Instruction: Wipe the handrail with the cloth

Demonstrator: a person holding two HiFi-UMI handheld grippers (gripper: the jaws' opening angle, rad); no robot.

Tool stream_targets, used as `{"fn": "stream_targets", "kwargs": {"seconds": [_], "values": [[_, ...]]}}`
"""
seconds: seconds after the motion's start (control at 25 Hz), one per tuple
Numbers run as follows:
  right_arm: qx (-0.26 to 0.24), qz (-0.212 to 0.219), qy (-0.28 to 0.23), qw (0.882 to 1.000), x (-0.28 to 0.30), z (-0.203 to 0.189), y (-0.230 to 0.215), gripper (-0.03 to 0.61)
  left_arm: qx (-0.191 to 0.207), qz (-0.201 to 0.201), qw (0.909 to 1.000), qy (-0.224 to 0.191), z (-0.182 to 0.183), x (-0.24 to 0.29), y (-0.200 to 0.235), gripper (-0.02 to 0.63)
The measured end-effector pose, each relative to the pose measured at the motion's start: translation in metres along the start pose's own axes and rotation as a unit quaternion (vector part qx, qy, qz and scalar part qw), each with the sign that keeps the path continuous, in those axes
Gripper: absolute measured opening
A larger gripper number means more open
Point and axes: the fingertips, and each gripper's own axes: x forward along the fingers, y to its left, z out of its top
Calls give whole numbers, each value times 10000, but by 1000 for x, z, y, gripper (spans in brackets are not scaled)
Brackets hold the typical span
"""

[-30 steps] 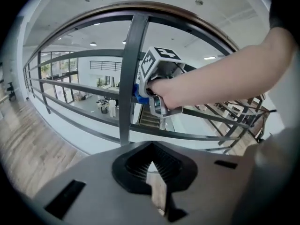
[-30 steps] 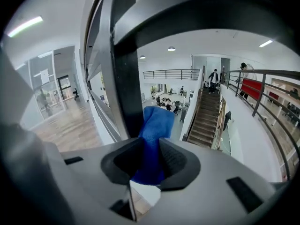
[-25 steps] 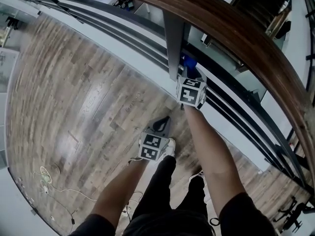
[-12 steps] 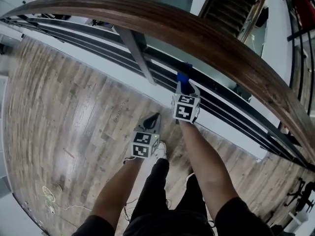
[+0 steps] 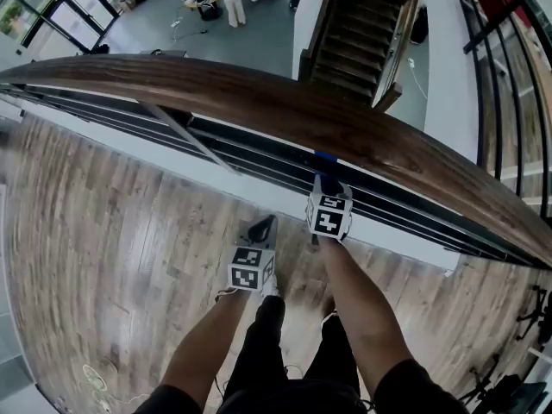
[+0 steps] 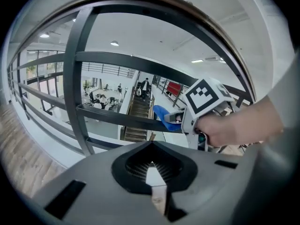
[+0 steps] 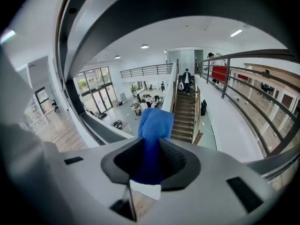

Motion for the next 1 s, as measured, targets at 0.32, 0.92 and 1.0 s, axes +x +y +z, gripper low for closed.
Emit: {"fn": "stream_targets", "kwargs": {"seconds": [0.32,0.92,1.0], "values": [[-47,-231,-56,9997,-39,-23,-97,110,301,-420,9986,114,-3,28,-84,3],[59,-395,-160,9991,-112,-71,-266,110,750,-935,9922,352,-5,86,-241,3],[110,-451,-186,9988,-120,-75,-291,110,819,-1011,9908,378,-5,96,-263,3]]}}
